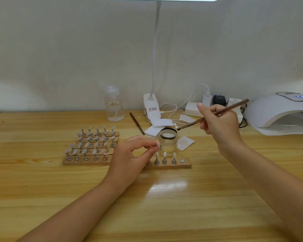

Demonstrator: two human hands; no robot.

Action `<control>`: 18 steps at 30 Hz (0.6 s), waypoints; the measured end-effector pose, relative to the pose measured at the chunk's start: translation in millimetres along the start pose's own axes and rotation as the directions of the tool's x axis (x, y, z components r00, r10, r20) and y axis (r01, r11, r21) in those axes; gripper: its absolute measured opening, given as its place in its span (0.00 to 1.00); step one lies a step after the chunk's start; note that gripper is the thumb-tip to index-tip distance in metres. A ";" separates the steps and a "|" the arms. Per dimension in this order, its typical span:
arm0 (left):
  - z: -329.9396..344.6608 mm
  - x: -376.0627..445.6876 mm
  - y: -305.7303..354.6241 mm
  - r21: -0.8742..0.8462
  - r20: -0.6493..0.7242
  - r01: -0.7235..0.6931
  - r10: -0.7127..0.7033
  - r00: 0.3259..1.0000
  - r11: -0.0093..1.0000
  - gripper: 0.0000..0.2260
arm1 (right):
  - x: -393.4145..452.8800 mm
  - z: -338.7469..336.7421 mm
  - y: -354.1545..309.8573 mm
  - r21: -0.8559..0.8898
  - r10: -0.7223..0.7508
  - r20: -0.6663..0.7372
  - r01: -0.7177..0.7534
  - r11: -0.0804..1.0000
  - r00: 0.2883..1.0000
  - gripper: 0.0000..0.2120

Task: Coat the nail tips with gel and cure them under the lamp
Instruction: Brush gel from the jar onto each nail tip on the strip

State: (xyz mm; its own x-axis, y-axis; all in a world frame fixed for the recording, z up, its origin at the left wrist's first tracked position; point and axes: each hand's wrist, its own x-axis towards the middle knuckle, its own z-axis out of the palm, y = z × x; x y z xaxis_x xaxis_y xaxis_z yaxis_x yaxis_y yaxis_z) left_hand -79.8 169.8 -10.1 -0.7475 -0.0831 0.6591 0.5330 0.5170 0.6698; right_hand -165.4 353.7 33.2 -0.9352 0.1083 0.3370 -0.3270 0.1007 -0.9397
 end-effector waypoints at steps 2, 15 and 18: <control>0.2 0.2 -0.1 0.004 -0.003 -0.002 0.002 1.000 1.000 0.11 | -11.2 2.5 -1.0 0.052 -0.053 0.035 0.051 0.997 0.998 0.11; 1.6 -0.7 -0.6 0.026 0.018 0.001 -0.002 1.000 1.000 0.10 | -57.5 6.1 7.4 0.004 -0.480 0.178 0.487 0.873 0.859 0.09; 1.2 -1.2 0.3 0.029 0.022 0.026 -0.027 0.999 0.999 0.10 | -58.9 7.7 5.8 0.070 -0.432 0.154 0.426 0.902 0.889 0.12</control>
State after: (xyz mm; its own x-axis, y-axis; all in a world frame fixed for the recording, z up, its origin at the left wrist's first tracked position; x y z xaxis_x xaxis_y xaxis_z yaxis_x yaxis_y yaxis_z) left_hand -79.2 171.1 -11.1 -0.7700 -0.0784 0.6332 0.5016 0.5390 0.6767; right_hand -113.2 340.4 7.4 -0.7110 -0.0992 0.6961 -0.7028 0.0674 -0.7082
